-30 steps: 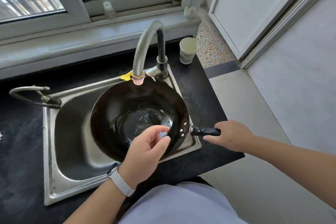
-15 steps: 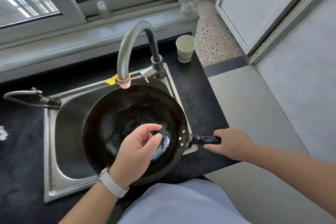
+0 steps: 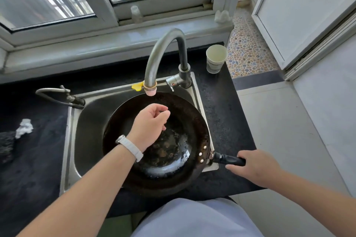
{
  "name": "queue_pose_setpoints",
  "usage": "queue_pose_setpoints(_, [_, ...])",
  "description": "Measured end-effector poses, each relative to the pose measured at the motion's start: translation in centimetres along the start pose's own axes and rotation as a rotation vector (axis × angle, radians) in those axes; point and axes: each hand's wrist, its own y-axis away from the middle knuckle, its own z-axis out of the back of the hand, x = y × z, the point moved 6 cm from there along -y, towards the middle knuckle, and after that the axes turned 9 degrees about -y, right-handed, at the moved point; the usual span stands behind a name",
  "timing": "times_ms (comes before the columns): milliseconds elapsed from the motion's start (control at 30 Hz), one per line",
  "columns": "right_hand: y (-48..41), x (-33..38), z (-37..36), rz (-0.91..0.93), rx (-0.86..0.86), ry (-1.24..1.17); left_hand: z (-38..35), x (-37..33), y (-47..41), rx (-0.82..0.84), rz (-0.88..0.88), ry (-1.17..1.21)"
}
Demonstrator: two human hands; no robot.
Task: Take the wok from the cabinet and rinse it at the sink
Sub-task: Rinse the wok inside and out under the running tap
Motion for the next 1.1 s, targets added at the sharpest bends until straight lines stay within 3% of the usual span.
queue_pose_setpoints(200, [0.6,0.0,-0.4,-0.033,-0.005,-0.003,-1.8,-0.3,-5.0,-0.032,0.026,0.034])
queue_pose_setpoints(367, [1.0,0.4,-0.6,-0.031,0.0,-0.033,-1.5,0.1,-8.6,-0.015,-0.008,-0.14])
queue_pose_setpoints(767, [1.6,0.9,-1.1,-0.052,-0.024,-0.089,-1.6,-2.6,-11.1,-0.059,-0.28,-0.563])
queue_pose_setpoints(1100, [2.4,1.2,-1.2,-0.062,-0.024,-0.077,0.1,-2.1,-12.0,0.072,-0.325,-0.788])
